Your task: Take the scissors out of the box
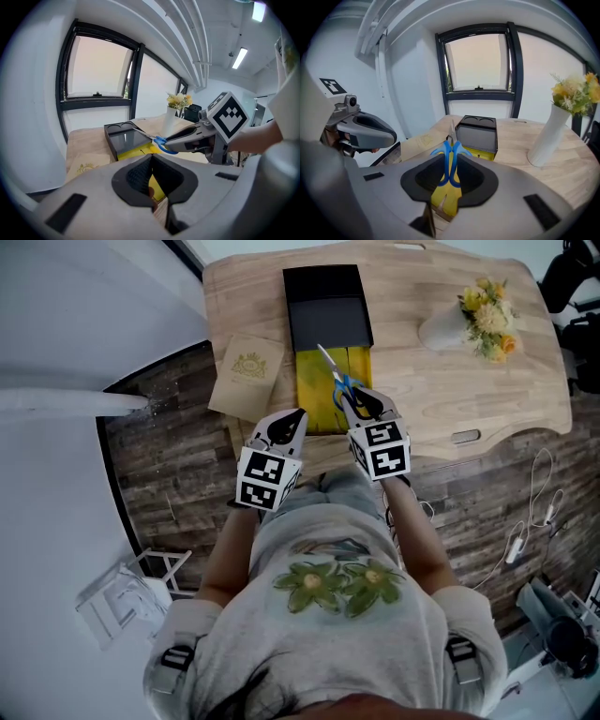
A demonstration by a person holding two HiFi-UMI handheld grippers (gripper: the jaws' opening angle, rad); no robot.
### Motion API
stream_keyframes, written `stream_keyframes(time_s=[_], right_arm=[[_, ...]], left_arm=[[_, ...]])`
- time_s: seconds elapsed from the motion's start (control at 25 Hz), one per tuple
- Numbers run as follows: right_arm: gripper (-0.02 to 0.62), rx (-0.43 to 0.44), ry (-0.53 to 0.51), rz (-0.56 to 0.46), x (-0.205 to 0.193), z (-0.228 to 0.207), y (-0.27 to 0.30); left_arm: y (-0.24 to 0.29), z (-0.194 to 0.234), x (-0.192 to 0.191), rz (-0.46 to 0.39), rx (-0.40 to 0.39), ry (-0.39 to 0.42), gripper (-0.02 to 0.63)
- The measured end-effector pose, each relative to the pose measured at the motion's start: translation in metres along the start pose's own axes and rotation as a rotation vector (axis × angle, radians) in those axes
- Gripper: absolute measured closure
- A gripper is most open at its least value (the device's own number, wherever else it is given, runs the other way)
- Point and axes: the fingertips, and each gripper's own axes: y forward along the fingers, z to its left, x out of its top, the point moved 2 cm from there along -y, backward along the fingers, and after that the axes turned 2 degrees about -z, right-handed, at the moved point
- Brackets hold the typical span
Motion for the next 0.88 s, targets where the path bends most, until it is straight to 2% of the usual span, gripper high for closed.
stream_keyframes(time_s=[0.4,0.88], right_arm=[[0.512,0.007,-0.013,-0.047,0.014,0.007,-0.023],[0.511,0.058,-0.043,-0.100,0.033,0.023,-0.050]], left_arm=[[-0.015,-0.008,0.009,-0.019,0.011,0.015,0.598],[-0.034,-0.010,0.024,-0.056,0.017,-0.018,0.598]])
